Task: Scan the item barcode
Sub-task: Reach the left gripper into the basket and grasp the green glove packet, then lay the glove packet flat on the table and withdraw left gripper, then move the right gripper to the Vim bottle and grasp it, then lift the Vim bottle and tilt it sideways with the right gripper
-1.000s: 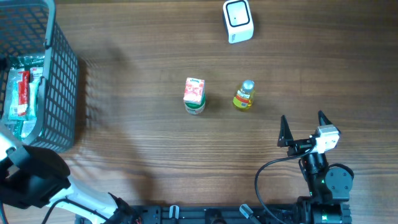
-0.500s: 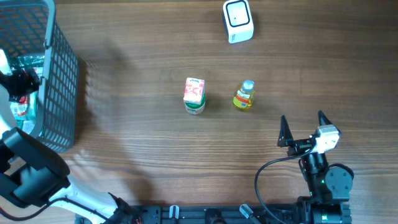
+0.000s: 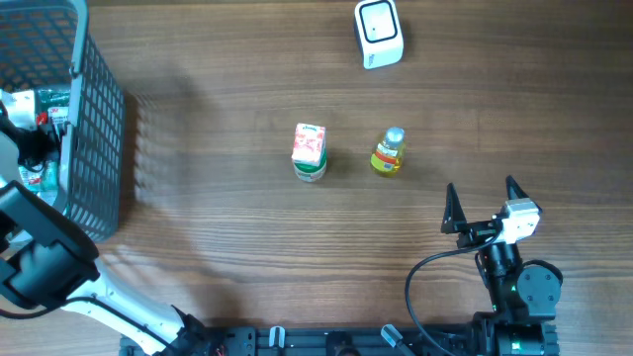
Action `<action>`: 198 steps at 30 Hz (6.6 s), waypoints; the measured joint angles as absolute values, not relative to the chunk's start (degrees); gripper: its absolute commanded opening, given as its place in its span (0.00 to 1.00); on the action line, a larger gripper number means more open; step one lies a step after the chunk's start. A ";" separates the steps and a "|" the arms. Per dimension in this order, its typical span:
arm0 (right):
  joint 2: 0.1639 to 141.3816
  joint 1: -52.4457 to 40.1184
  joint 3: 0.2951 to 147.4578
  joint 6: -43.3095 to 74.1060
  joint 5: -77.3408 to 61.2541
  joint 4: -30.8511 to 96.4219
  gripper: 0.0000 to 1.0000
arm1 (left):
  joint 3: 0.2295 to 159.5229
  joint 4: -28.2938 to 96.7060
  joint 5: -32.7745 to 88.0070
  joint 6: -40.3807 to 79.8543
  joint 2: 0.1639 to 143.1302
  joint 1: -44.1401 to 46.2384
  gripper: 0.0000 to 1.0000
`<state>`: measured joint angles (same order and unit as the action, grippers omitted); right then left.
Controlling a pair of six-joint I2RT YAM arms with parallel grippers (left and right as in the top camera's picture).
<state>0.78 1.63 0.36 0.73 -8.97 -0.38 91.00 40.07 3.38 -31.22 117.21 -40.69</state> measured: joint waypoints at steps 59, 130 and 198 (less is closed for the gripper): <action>0.78 1.63 0.36 0.73 -8.95 -0.38 1.00 | 80.44 48.69 -12.43 4.23 110.56 12.05 0.31; 51.72 1.72 74.52 7.22 -21.71 56.07 1.00 | 83.55 49.47 -10.48 8.93 88.16 -11.14 1.00; 101.34 -7.86 79.81 11.70 3.03 59.37 0.78 | 83.55 49.47 -10.44 8.93 88.16 -11.16 1.00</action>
<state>101.34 -7.86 79.81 11.70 3.03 59.37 83.55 49.47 -10.44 8.93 88.16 -11.16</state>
